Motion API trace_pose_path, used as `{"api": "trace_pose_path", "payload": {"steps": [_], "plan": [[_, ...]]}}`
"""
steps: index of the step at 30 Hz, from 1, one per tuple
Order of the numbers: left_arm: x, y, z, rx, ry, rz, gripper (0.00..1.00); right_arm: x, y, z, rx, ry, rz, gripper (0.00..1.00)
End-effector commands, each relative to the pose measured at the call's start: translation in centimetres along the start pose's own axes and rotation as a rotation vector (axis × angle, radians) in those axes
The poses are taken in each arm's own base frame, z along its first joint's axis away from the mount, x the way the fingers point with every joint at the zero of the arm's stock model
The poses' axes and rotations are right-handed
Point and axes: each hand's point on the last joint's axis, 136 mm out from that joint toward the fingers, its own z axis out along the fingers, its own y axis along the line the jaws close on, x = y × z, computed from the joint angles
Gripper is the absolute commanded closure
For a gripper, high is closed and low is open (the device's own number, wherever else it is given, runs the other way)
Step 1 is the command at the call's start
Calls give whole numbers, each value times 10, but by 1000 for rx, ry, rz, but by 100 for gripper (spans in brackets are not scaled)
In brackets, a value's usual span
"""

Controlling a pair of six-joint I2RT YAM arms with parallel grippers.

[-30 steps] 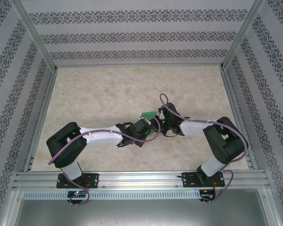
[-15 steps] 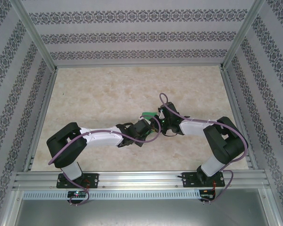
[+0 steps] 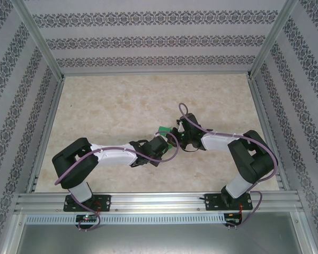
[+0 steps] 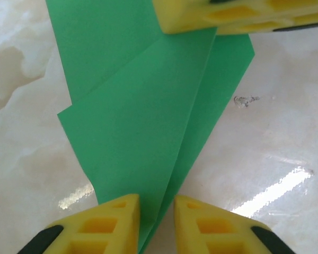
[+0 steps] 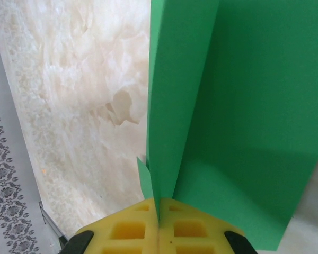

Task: Fold a paper plane with a square sheet of paper (pick it up from the middle)
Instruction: Fourth fold the wing at the center of the table.

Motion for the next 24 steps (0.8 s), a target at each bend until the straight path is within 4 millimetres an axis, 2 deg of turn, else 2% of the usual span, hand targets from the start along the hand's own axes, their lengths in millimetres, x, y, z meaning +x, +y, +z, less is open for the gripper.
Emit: {"api": "trace_pose_path", "payload": {"steps": [1,5,12,17,19,22,24], "plan": [[-10,1,-6,1,-53,-16,68,-10,13,0,-43,-15,5,98],[-11,2,-9,-12,-71,-11,65,-11,14,0,-42,-14,16,97],[-8,10,-8,-77,-73,-5,65,-10,16,0,-48,-11,19,96],[-7,20,-8,-132,-78,-14,68,-11,16,0,-44,-13,22,96],[-8,20,-7,-133,-82,-14,72,-12,18,0,-49,-12,20,94],[-8,20,-6,-137,-79,-12,78,-13,19,-1,-50,-18,18,86],[-9,19,-6,-134,-81,-11,81,-13,18,-2,-45,-22,16,85]]}}
